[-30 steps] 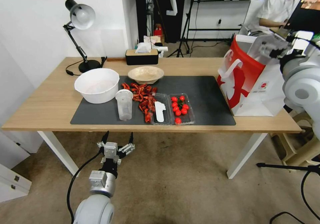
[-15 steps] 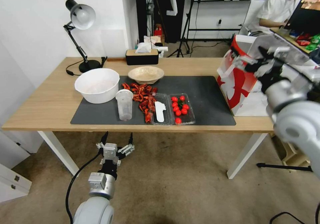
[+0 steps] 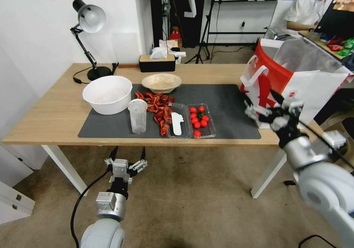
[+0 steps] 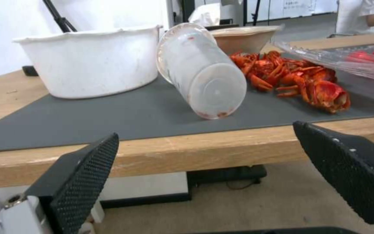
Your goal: Pick up the trash from the table and place it into the takeout bag.
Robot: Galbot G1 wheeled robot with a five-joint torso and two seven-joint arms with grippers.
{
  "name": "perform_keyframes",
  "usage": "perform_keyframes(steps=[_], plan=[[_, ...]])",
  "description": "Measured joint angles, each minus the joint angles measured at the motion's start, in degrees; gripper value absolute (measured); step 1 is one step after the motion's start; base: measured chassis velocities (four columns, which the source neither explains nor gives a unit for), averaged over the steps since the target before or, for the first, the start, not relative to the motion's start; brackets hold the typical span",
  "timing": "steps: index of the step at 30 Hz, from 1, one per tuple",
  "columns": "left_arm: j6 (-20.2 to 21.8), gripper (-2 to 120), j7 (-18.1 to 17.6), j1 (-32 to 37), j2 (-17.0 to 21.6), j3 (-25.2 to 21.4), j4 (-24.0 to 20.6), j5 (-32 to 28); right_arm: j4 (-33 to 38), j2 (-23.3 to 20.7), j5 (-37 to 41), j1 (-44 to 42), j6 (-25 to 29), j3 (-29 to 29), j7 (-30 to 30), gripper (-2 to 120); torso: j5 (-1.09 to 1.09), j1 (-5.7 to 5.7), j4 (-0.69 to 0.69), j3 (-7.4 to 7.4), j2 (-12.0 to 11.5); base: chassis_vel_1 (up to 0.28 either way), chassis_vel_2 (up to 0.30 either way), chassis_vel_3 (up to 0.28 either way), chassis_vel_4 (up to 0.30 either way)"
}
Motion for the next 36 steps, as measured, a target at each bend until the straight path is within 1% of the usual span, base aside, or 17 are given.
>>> perform_keyframes(steps=[3,4,5,7,8,9,10,11,12,19,22,36], plan=[[-0.11,100,0.01,-0.17,0.26,0.27,0.30,-0.63,-2.01,4.59,-3.74,-5.95,4.79,1.15,-3.55,100,-0.02,0.00,0.02,0.00,0.00,0.000,0.000,0.000,0.000],[-0.11,100,0.01,-0.17,0.26,0.27,0.30,-0.63,-2.01,4.59,-3.74,-5.95,4.79,1.15,-3.55,100,-0.02,0.00,0.02,0.00,0.00,0.000,0.000,0.000,0.000],[-0.12,100,0.01,-0.23,0.33,0.42,0.40,-0.74,-3.07,5.65,-4.45,-7.00,6.57,1.14,-4.60,100,0.01,0.00,0.01,0.00,0.00,0.000,0.000,0.000,0.000],[-0.12,100,0.02,-0.45,0.36,0.80,0.81,-0.85,-5.62,8.20,-5.63,-8.63,9.40,0.63,-6.12,100,-0.02,0.00,0.02,0.00,0.00,0.000,0.000,0.000,0.000],[-0.12,100,0.02,-0.45,0.36,0.80,0.81,-0.85,-5.62,8.20,-5.63,-8.63,9.40,0.63,-6.12,100,-0.02,0.00,0.02,0.00,0.00,0.000,0.000,0.000,0.000],[-0.13,100,0.01,-0.51,0.36,0.93,0.94,-0.85,-6.60,9.18,-6.22,-9.09,10.37,0.21,-6.49,100,0.03,0.00,0.02,0.01,0.00,0.000,0.000,0.000,0.000],[-0.13,100,0.01,-0.55,0.32,1.10,1.00,-0.85,-7.65,10.23,-7.05,-9.53,11.92,-0.26,-6.79,100,-0.01,0.00,0.02,0.00,-0.01,0.000,0.000,0.000,0.000],[-0.13,100,0.01,-0.55,0.32,1.10,1.00,-0.85,-7.65,10.23,-7.05,-9.53,11.92,-0.26,-6.79,100,-0.01,0.00,0.02,0.00,-0.01,0.000,0.000,0.000,0.000],[-0.14,100,0.02,-0.55,0.31,1.26,1.08,-0.85,-8.70,11.37,-8.06,-10.04,12.66,-1.18,-6.90,100,-0.01,0.00,0.02,0.01,-0.01,0.000,0.000,0.000,0.000],[-0.18,100,0.04,-0.68,0.45,1.22,1.14,-1.11,-10.59,14.38,-11.30,-10.25,13.06,-4.82,-6.08,100,-0.01,0.00,0.02,0.00,-0.01,0.000,0.000,0.000,0.000],[-0.20,100,0.04,-0.73,0.44,1.20,1.25,-1.18,-11.38,14.92,-11.80,-9.89,13.06,-5.91,-5.90,100,0.00,0.00,0.02,0.00,0.00,0.000,0.000,0.000,0.000],[-0.56,100,-0.01,-0.65,0.21,1.08,1.62,-1.70,-12.48,15.19,-11.96,-9.76,13.06,-6.31,-5.77,100,0.00,0.00,0.02,0.01,0.00,0.000,0.000,0.000,0.000]])
